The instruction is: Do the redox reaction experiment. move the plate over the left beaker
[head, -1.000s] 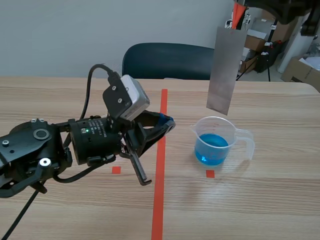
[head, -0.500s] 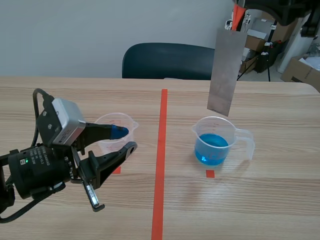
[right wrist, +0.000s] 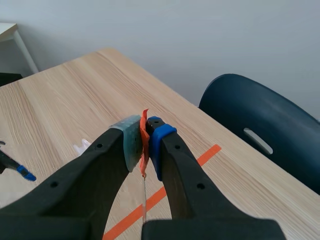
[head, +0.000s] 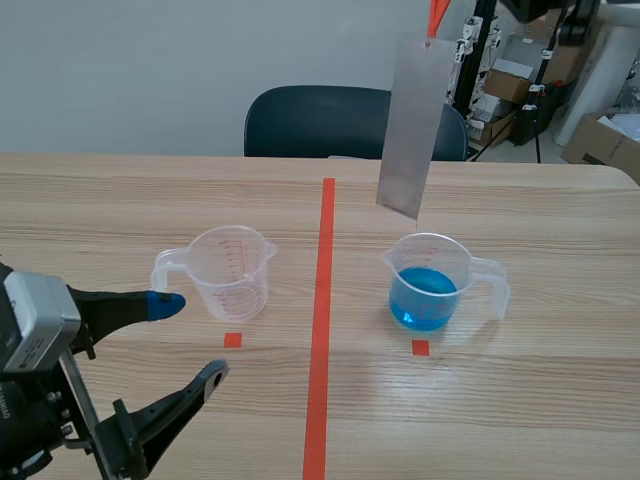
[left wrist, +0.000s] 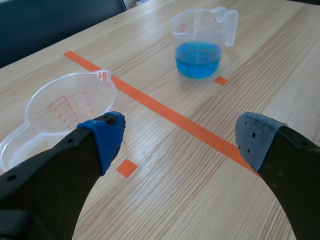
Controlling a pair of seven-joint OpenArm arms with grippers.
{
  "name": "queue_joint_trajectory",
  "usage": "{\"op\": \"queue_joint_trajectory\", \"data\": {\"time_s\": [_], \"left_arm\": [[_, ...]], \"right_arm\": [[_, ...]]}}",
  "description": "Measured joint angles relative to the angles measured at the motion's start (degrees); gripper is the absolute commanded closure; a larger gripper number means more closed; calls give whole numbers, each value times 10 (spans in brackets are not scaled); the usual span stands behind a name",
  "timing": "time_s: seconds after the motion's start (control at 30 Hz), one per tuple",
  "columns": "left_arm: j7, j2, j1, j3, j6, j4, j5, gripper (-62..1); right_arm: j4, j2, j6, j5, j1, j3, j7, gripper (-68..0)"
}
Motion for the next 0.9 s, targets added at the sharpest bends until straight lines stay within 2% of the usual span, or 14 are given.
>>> {"op": "queue_joint_trajectory", "data": {"time_s": [0.07,0.13,0.23,0.3,0.4,0.53,0.67,0.73,0.8,0.87,0.9], "left_arm": [[2,0,14,-10,0,0,0,-469],[-2,0,31,-26,0,-2,0,-469],[-63,0,51,-50,0,-29,-2,-469],[-100,0,63,-63,1,-57,-14,-469],[-152,0,78,-68,2,-103,-17,-469],[-204,5,82,-68,2,-160,-16,-475],[-231,15,80,-68,7,-202,-17,-545],[-241,25,80,-68,13,-215,-17,-582],[-252,38,80,-68,29,-224,-17,-615],[-252,51,80,-68,61,-225,-16,-623],[-252,57,80,-69,67,-225,-14,-623]], "right_arm": [[0,-22,0,0,0,27,-22,-4],[0,-48,21,0,0,49,-51,-4],[0,-93,43,-1,0,73,-94,-4],[0,-122,54,-21,0,83,-115,-4],[0,-162,63,-54,0,95,-130,-4],[0,-195,76,-70,0,100,-139,-4],[0,-231,105,-100,0,100,-151,-4],[0,-260,110,-117,0,100,-169,-4],[0,-287,132,-141,0,100,-177,-4],[0,-313,133,-151,0,100,-190,-4],[0,-322,133,-155,0,100,-195,-4]]}}
